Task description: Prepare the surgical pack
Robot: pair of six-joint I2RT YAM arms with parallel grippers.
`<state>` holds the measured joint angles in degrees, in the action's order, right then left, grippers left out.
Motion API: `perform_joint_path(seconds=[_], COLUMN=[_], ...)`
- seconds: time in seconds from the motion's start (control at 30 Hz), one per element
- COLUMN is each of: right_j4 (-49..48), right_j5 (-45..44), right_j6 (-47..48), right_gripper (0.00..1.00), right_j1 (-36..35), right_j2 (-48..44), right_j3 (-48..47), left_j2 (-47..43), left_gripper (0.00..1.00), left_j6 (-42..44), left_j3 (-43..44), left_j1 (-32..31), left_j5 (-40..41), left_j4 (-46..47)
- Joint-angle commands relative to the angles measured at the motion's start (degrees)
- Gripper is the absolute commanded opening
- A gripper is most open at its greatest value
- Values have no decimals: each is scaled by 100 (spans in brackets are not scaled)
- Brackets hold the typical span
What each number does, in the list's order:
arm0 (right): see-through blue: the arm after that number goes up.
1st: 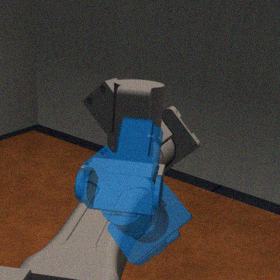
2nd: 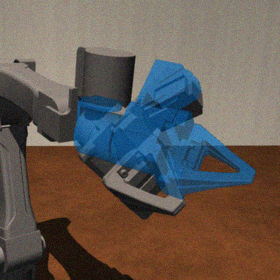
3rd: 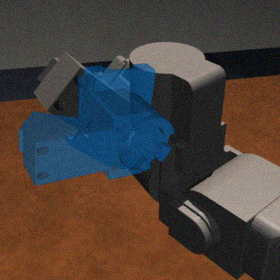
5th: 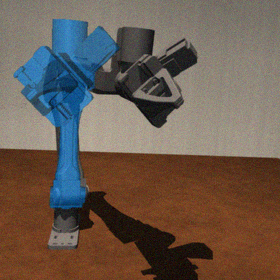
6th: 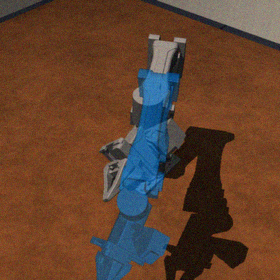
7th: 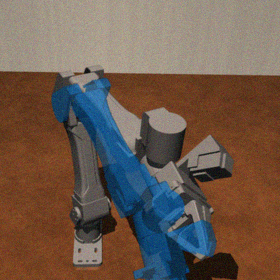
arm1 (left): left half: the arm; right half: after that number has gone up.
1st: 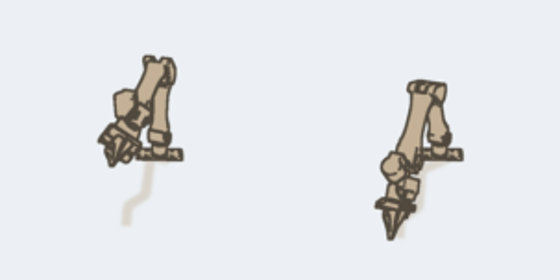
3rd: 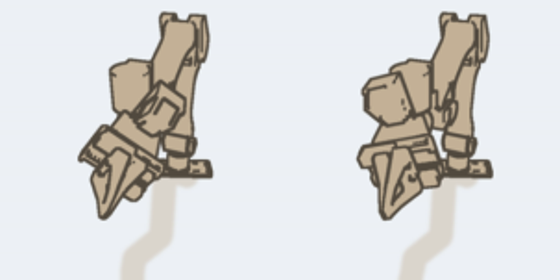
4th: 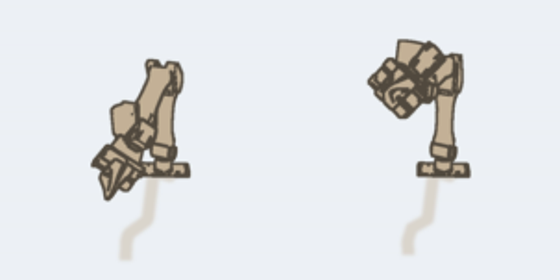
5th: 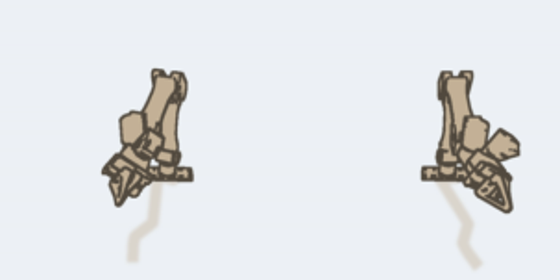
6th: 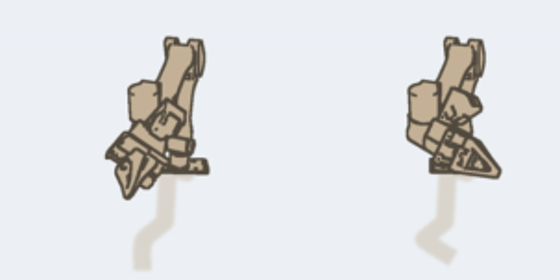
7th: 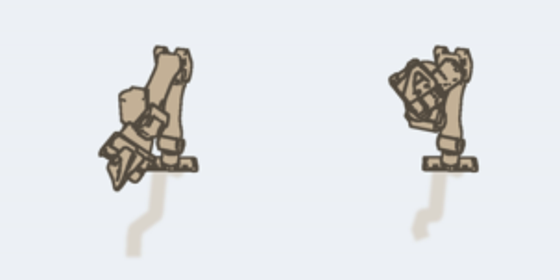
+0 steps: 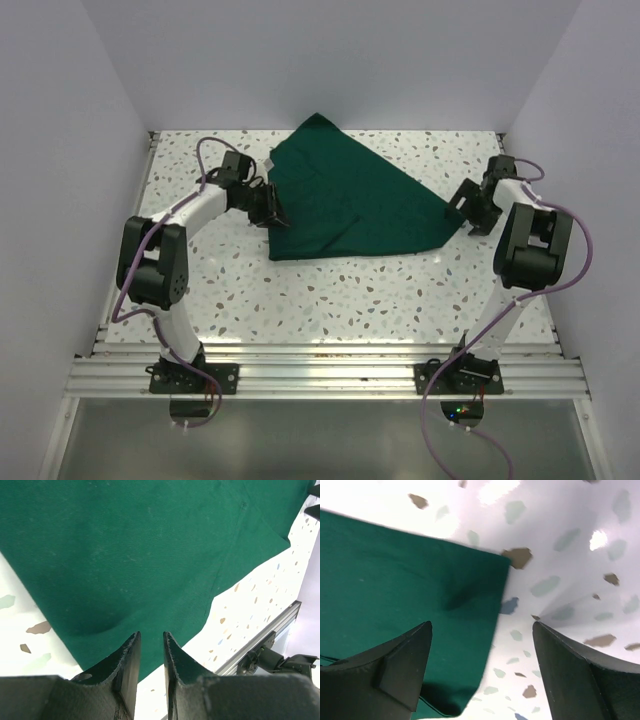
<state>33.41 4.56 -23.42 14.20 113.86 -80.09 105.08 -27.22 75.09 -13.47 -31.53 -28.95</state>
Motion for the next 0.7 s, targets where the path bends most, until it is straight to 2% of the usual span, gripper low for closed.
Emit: perform_joint_path(seconds=[0.0, 0.3, 0.5, 0.53, 0.6, 0.63, 0.67], right_j4=[-440, -519, -441, -432, -414, -405, -405], right_j5=[423, 458, 590, 642, 713, 783, 792], right_j6=[189, 224, 241, 250, 242, 224, 206], right_gripper=[85, 71, 51, 43, 33, 20, 15], right_j1=[-49, -49, -49, -49, -49, -66, -75], right_j2=[425, 830, 875, 866, 804, 726, 673], right_j3=[-32, -463, -560, -551, -542, -525, -507], left_j2=[-251, -312, -286, -286, -286, -286, -295], left_gripper=[28, 28, 28, 28, 28, 28, 28], left_j6=[191, 200, 77, 59, 42, 33, 24], left_j3=[-20, -47, -47, -47, -38, -30, -21], left_j1=[134, 249, 258, 258, 258, 258, 258], left_j5=[-117, -90, -178, -178, -187, -178, -169], left_j4=[-128, -260, -216, -199, -199, -199, -199])
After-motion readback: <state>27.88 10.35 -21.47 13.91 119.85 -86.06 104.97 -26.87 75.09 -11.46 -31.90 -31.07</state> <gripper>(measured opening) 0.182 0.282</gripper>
